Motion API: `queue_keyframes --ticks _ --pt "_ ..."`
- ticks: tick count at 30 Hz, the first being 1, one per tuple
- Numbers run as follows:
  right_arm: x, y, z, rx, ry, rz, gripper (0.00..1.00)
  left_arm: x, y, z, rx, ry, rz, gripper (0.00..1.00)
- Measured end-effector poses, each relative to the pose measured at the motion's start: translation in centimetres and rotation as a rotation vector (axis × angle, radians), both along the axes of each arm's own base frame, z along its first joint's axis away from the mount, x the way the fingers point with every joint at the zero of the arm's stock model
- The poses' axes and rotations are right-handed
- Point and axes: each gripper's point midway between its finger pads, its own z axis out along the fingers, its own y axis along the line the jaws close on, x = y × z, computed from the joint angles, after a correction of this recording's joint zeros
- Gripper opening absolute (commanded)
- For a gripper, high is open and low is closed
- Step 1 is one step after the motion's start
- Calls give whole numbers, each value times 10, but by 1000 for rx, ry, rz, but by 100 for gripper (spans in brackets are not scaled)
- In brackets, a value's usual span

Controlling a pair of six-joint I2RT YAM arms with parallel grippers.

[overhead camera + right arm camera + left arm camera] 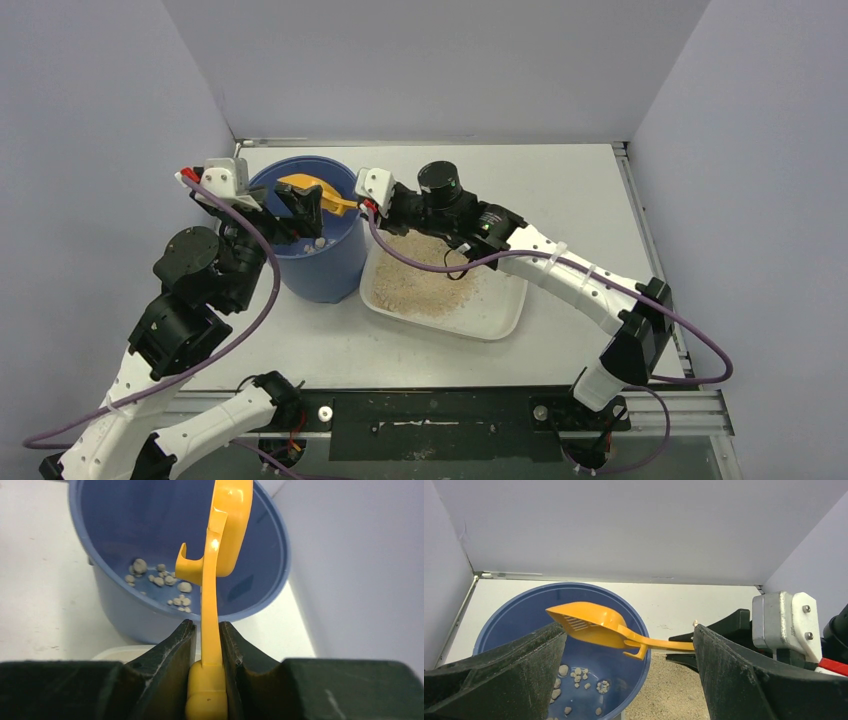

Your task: Clean the litter box

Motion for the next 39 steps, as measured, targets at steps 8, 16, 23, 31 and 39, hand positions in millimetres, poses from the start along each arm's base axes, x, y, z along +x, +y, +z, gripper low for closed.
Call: queue_keyframes --ticks 8,16,23,31,39 --pt "18 -10 7 -22 -98 -60 0 2 -1 -5 10 11 5 97" --pt "7 -43 47 106 -84 -173 0 6 -5 -15 27 31 4 97" --pt "-9 -93 67 258 -12 -331 0 16 -16 -33 64 74 -10 97" --pt "-15 -153 44 336 154 -541 0 29 -33 -45 91 109 -36 97" --pt "3 -200 -22 333 469 -724 0 38 -46 -53 101 131 -59 97"
